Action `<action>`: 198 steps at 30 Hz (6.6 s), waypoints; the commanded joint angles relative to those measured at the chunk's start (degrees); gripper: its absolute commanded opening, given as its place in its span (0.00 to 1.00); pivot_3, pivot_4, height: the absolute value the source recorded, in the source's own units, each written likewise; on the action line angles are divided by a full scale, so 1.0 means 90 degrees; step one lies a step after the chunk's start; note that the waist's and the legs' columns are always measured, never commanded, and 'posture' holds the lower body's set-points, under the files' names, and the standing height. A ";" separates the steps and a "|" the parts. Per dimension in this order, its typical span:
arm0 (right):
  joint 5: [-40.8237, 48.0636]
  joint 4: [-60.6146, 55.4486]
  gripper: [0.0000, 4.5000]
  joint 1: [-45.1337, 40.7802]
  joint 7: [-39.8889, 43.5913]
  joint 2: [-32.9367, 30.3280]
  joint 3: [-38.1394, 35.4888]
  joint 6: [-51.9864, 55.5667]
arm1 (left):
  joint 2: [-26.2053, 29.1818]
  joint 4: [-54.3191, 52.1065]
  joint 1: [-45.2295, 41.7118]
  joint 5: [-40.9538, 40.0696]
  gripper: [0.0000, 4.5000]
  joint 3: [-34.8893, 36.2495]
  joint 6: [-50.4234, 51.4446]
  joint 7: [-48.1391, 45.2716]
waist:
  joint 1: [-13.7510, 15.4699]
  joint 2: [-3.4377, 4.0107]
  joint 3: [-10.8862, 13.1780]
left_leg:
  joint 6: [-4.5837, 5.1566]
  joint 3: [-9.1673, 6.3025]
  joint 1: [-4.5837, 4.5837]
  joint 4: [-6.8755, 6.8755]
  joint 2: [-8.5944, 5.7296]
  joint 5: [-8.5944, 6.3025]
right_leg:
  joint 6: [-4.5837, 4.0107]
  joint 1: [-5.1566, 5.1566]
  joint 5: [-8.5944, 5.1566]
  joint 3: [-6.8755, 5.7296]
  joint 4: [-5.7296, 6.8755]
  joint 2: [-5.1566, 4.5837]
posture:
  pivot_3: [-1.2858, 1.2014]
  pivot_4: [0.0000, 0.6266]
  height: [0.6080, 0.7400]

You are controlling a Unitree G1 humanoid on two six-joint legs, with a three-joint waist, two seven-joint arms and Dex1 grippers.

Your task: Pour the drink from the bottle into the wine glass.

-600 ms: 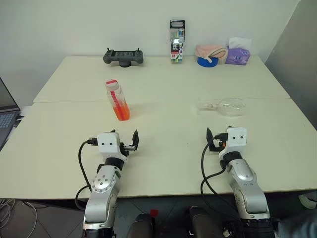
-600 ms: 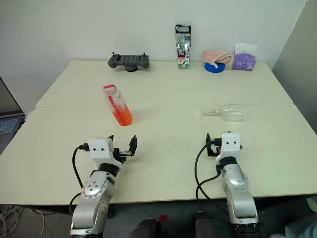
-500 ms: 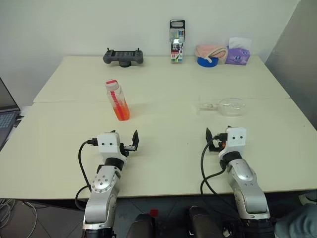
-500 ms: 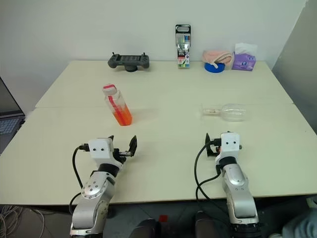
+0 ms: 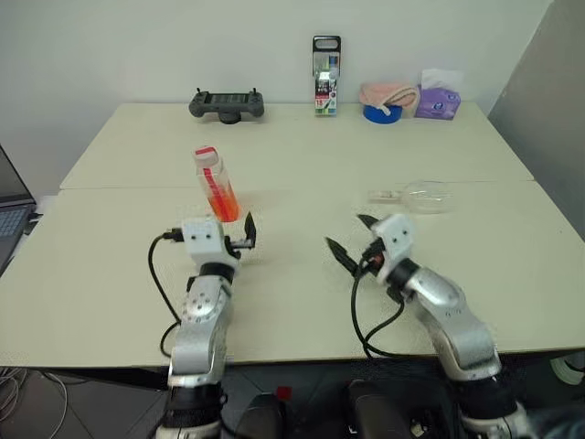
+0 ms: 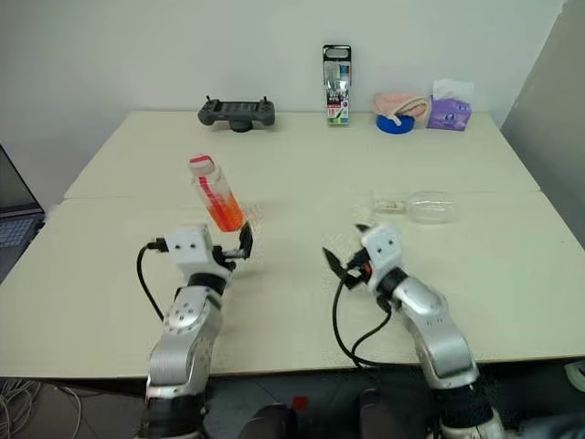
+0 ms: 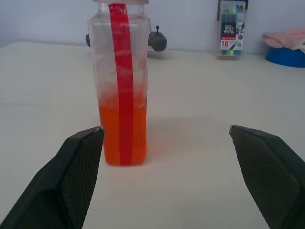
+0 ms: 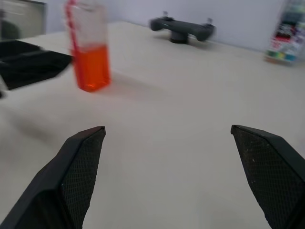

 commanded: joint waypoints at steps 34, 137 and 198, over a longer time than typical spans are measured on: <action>0.0795 -0.0407 1.00 -0.0768 0.0427 -0.0559 -0.0861 0.0918 | 0.1118 0.3812 -0.2901 -0.0354 0.39 0.0361 -0.1946 -0.1444 | 0.0003 -0.0006 0.0001 | -0.0002 0.0001 -0.0008 0.0001 -0.0002 0.0001 | 0.0010 -0.0008 0.0009 0.0001 -0.0002 -0.0005 | 0.52 0.24 1.00; 0.3416 -0.2811 0.41 -0.1870 -0.1691 -0.0764 -0.0947 0.4605 | 0.1993 0.0247 -0.1684 -0.2222 0.38 -0.1255 0.0047 -0.6404 | -0.0009 -0.0005 0.0026 | 0.0005 0.0019 -0.0012 0.0007 0.0063 -0.0024 | -0.0014 -0.0019 0.0008 0.0009 -0.0009 0.0060 | 0.52 0.24 1.00; 0.2179 -0.3689 0.96 -0.1351 -0.3170 0.0672 -0.0785 0.5144 | 0.1843 0.0472 -0.1762 -0.2035 0.37 -0.1315 -0.0173 -0.6496 | -0.0009 -0.0008 0.0037 | 0.0021 0.0020 -0.0008 0.0008 0.0064 -0.0035 | -0.0023 -0.0020 0.0003 0.0012 -0.0005 0.0059 | 0.52 0.24 1.00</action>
